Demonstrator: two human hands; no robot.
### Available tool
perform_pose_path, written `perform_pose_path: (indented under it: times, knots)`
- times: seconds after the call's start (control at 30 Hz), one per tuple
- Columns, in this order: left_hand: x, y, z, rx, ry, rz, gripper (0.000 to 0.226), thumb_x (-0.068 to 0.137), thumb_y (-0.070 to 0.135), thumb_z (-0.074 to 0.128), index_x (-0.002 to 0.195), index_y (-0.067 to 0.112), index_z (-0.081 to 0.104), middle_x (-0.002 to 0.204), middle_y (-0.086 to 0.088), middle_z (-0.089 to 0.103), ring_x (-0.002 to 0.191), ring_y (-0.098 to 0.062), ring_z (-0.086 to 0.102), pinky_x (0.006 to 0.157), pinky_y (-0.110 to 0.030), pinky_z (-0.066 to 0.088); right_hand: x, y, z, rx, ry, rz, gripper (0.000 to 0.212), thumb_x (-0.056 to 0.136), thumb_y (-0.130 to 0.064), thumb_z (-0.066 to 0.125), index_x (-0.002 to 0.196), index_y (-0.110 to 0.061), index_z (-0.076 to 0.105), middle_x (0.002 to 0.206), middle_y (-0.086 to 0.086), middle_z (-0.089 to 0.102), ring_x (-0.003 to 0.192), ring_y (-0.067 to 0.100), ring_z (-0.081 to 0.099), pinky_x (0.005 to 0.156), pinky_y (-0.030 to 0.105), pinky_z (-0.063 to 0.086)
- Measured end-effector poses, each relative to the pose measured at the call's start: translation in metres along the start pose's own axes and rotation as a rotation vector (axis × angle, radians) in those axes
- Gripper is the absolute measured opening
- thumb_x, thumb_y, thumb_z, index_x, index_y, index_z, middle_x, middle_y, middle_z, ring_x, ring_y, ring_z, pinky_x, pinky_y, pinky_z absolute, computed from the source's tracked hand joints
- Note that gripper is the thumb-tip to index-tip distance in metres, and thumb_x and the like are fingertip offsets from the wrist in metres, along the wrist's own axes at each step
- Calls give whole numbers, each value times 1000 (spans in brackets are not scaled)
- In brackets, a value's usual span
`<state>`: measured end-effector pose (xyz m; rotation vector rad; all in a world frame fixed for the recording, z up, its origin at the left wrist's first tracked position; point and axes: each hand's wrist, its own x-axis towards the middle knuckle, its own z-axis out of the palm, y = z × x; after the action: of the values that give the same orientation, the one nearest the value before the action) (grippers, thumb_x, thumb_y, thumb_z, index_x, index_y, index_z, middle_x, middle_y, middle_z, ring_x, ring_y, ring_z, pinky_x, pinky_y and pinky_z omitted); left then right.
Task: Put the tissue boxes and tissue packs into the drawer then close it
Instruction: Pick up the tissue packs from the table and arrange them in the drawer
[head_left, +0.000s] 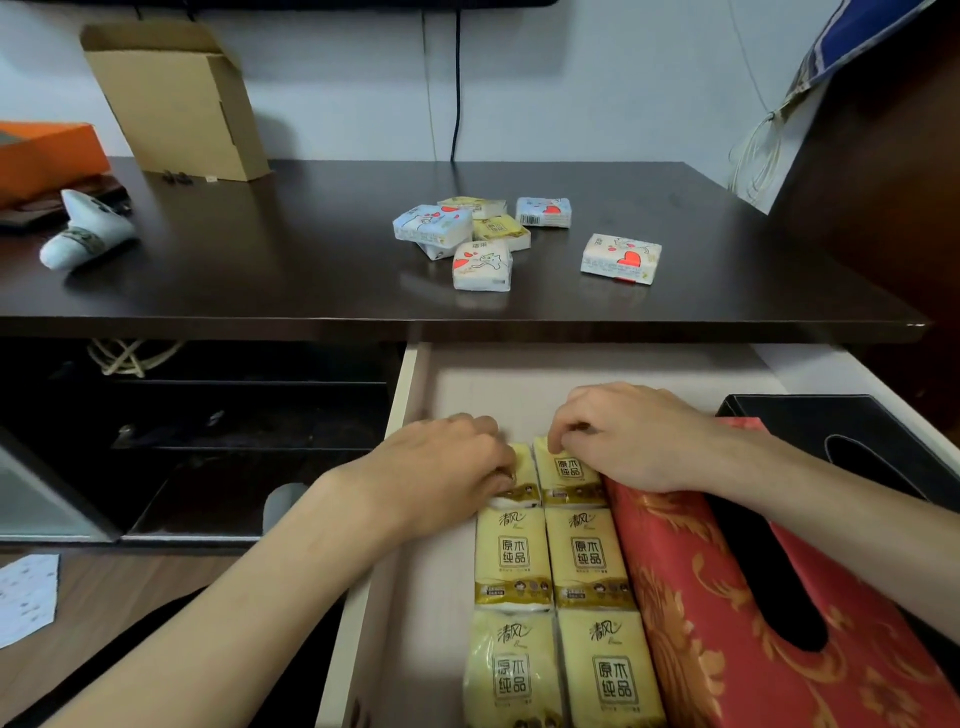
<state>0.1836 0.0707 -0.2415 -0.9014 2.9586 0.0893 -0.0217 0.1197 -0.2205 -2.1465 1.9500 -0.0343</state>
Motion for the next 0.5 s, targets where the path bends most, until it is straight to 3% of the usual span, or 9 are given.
perform_pose_path:
  times: [0.1, 0.17, 0.3, 0.5]
  knots:
    - [1, -2, -6, -8, 97, -8, 29, 98, 44, 45, 116, 30, 62, 114, 5, 56, 109, -19, 55, 79, -35, 46, 0, 1, -3, 114, 130, -21, 26, 92, -25, 53, 97, -35, 76, 105, -19, 70, 102, 12, 65, 91, 38, 51]
    - [4, -8, -15, -25, 241, -2, 28, 96, 44, 45, 115, 33, 63, 112, 10, 58, 107, -15, 57, 76, -35, 48, 0, 4, -11, 241, 281, -54, 24, 92, -21, 58, 91, -34, 77, 97, -19, 72, 93, 6, 67, 86, 35, 52]
    - [18, -28, -41, -188, 593, -51, 26, 94, 36, 47, 110, 30, 67, 108, 13, 63, 102, -12, 60, 78, -40, 53, 8, 16, -32, 475, 511, -155, 27, 94, -11, 61, 90, -31, 79, 90, -22, 73, 92, -2, 66, 77, 13, 45]
    - [79, -78, -65, -224, 830, -261, 33, 92, 31, 52, 122, 24, 64, 133, 7, 56, 124, -14, 46, 90, -44, 51, 54, 30, -46, 536, 609, -97, 28, 94, -9, 62, 105, -31, 76, 105, -18, 71, 88, -8, 61, 79, 18, 44]
